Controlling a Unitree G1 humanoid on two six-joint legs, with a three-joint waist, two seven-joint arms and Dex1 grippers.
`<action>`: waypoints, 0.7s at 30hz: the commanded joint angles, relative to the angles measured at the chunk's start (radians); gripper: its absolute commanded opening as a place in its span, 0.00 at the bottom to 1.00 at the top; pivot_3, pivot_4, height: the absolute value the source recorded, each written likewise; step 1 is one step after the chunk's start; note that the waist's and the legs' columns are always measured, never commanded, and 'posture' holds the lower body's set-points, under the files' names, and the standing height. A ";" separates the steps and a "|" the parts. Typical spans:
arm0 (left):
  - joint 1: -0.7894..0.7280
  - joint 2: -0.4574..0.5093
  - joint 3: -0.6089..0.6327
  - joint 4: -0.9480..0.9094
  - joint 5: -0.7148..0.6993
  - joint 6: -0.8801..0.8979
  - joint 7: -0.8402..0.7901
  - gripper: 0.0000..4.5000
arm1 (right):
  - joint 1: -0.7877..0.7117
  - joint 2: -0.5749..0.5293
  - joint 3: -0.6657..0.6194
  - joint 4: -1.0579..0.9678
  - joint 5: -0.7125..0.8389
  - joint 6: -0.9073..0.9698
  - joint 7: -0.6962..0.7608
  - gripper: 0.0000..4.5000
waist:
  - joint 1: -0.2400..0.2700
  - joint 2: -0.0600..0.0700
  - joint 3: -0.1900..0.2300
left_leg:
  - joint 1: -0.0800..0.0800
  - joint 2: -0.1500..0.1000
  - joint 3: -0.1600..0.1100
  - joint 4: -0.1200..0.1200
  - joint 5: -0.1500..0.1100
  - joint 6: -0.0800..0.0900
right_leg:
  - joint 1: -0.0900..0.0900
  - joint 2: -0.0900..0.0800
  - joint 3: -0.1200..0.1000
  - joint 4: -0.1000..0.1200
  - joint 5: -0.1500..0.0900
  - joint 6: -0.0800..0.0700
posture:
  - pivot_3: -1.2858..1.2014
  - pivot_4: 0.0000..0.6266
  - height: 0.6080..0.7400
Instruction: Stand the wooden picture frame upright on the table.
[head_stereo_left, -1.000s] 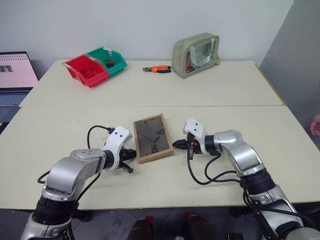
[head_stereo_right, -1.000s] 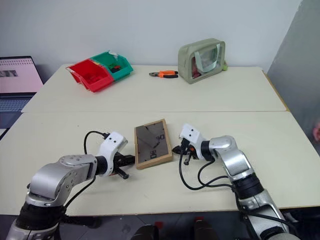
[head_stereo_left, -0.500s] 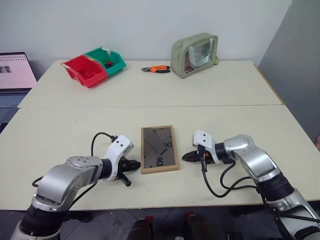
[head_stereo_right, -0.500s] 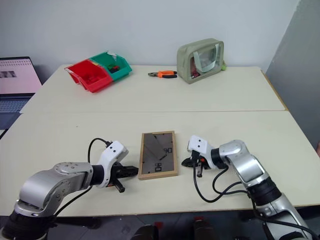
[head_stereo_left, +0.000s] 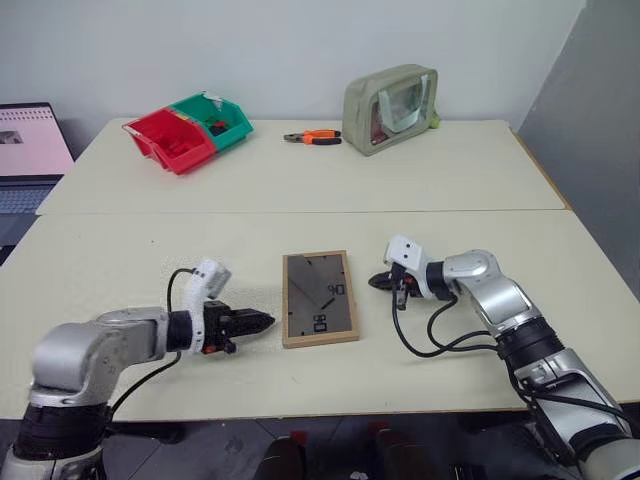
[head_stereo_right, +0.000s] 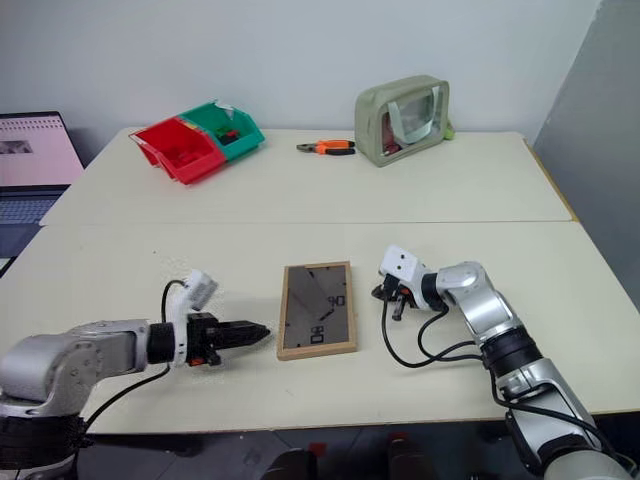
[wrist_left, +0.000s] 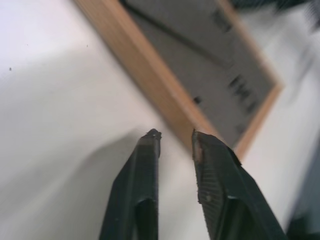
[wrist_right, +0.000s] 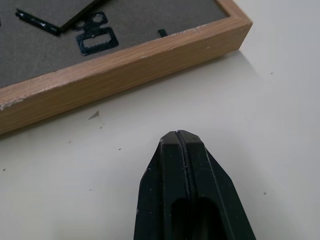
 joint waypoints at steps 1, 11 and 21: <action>-0.047 -0.014 0.128 0.065 -0.144 0.194 0.007 0.48 | 0.012 -0.012 -0.019 -0.065 0.005 0.007 -0.004 0.00 | -0.001 0.000 0.000 | 0.000 0.000 0.000 0.000 0.000 0.000 | 0.000 0.000 -0.001 0.000 0.000 0.000 | 0.52 0.24 1.00; -0.067 -0.056 0.080 0.194 -0.206 0.209 0.125 0.92 | 0.079 0.002 -0.013 -0.198 0.022 0.099 -0.030 0.00 | 0.000 0.000 0.000 | 0.001 0.001 -0.001 0.000 0.000 0.000 | 0.000 0.000 0.000 0.000 0.000 0.000 | 0.52 0.24 1.00; -0.084 -0.092 -0.013 0.287 -0.157 0.160 0.117 0.99 | 0.099 0.023 0.001 -0.256 0.023 0.152 -0.056 0.00 | 0.000 0.000 0.000 | 0.001 0.000 0.000 0.000 0.000 0.000 | 0.000 0.000 0.000 0.001 0.000 0.000 | 0.52 0.24 1.00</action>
